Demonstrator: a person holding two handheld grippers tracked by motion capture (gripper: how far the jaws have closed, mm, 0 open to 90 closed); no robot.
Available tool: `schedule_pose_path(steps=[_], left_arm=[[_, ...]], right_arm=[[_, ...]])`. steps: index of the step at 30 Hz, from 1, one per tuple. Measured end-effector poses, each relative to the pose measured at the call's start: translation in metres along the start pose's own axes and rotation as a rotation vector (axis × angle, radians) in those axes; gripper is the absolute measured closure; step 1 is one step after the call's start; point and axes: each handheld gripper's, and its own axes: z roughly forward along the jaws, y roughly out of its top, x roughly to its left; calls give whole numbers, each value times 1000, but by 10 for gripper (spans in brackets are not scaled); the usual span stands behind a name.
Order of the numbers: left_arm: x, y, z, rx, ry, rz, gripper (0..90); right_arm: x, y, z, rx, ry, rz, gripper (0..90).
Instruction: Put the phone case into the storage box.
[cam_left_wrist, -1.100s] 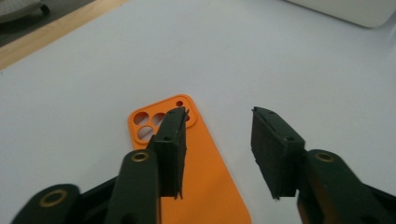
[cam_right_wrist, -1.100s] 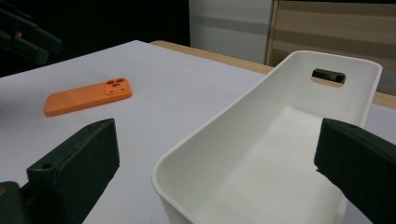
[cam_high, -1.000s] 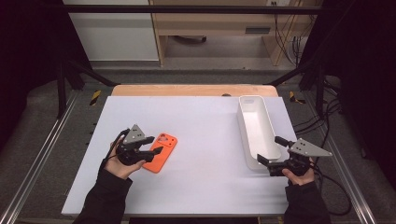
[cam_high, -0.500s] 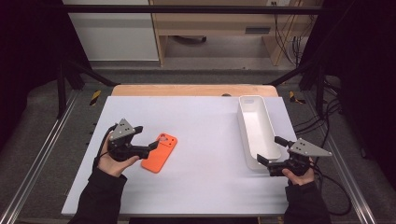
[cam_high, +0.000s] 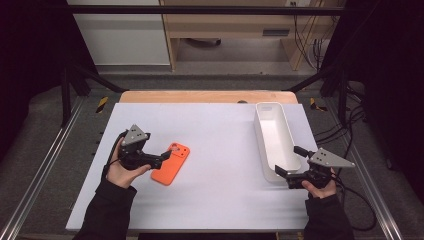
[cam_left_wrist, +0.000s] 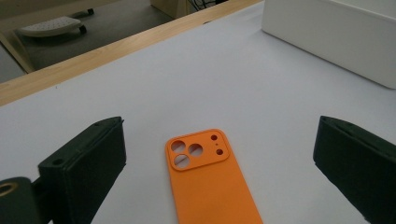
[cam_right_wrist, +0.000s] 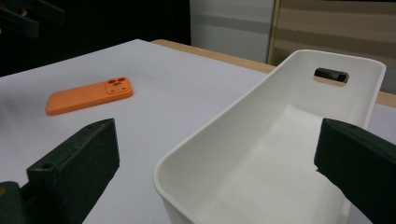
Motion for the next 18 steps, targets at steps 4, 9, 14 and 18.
schedule_pose_path(steps=[4,9,14,18], left_arm=[[2,0,7,14,2,-15,7],[5,-3,18,29,2,-26,2],[6,-7,28,56,7,-35,0],[5,-10,34,75,9,-43,0]], right_arm=[[0,0,0,0,0,1,4],[0,0,0,0,-1,1,4],[0,0,0,-2,0,0,4],[0,0,0,-1,1,0,4]])
